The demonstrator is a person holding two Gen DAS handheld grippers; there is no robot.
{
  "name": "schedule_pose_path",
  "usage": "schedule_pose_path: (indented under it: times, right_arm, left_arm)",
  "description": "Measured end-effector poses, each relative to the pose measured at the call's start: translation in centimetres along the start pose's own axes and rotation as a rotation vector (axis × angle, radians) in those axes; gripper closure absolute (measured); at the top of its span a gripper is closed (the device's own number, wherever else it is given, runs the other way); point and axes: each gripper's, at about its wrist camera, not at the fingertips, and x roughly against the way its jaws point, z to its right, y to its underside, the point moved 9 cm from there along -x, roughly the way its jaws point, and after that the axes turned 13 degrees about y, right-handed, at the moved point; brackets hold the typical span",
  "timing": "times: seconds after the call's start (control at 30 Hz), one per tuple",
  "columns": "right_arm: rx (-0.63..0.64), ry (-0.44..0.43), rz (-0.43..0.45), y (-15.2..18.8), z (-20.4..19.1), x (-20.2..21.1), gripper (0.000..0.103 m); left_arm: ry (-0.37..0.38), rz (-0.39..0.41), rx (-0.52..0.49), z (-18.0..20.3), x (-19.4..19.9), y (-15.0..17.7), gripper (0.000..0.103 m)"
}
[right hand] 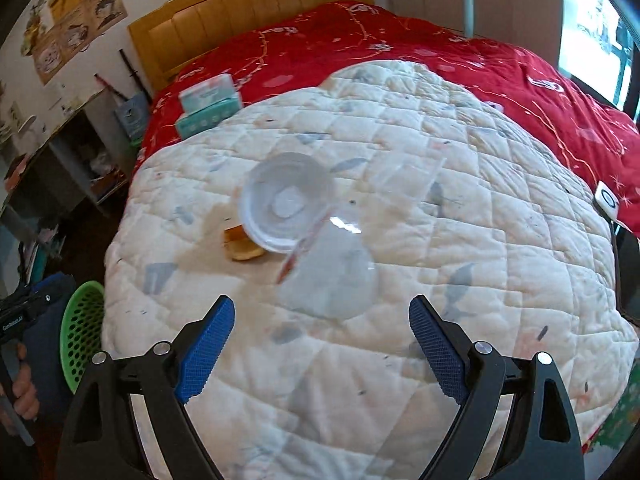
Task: Collect trash
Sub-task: 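Move both open tools back toward the remaining trash on the quilt, then grasp the clear round lid with the left tool while the right tool grasps the clear rectangular tray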
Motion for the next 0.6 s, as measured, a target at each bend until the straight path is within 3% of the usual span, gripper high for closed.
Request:
schedule_pose_path:
  times: [0.33,0.6]
  right_arm:
    - [0.032,-0.024,0.002,-0.2,1.9,-0.7,0.018]
    - [0.043,-0.032,0.01,-0.3,4.2,-0.4,0.018]
  left_arm:
    - [0.045,-0.048,-0.007,4.3,-5.4,-1.8,0.041]
    - [0.094,-0.052,-0.075,8.4,-8.0,-3.7,0.047]
